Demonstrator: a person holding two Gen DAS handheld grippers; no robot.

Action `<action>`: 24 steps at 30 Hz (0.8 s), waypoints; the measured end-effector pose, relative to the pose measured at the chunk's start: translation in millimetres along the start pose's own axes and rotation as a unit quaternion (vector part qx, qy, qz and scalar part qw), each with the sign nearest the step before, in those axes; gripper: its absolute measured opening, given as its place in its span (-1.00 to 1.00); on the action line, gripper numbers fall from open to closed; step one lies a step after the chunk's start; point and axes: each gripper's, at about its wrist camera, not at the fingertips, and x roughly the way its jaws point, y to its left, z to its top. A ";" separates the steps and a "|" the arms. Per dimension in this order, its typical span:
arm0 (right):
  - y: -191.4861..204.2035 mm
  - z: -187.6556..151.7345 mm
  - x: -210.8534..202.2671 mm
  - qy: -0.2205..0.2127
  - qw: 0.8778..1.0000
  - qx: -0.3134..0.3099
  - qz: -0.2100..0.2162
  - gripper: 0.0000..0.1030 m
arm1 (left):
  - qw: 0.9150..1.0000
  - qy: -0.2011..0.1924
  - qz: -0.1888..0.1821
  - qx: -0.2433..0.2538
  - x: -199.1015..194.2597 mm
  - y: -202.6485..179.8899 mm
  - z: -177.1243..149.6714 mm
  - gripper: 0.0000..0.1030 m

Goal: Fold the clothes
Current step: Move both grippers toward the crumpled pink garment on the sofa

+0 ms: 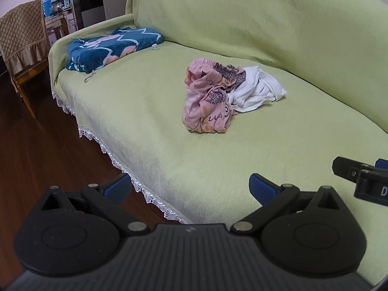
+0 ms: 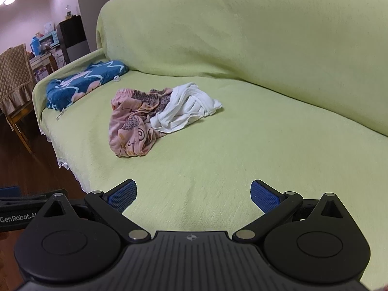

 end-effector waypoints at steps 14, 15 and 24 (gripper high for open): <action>-20.6 6.7 34.0 0.000 1.000 0.023 0.008 1.00 | 0.999 0.034 -0.016 0.014 35.0 -18.5 9.8 0.98; -21.5 6.9 37.0 -0.004 1.000 0.022 0.010 1.00 | 0.999 0.036 -0.019 0.014 38.9 -17.7 9.5 0.98; -27.5 1.4 75.2 -0.066 0.998 -0.003 0.012 1.00 | 0.999 0.048 -0.010 0.019 68.8 -10.6 2.8 0.98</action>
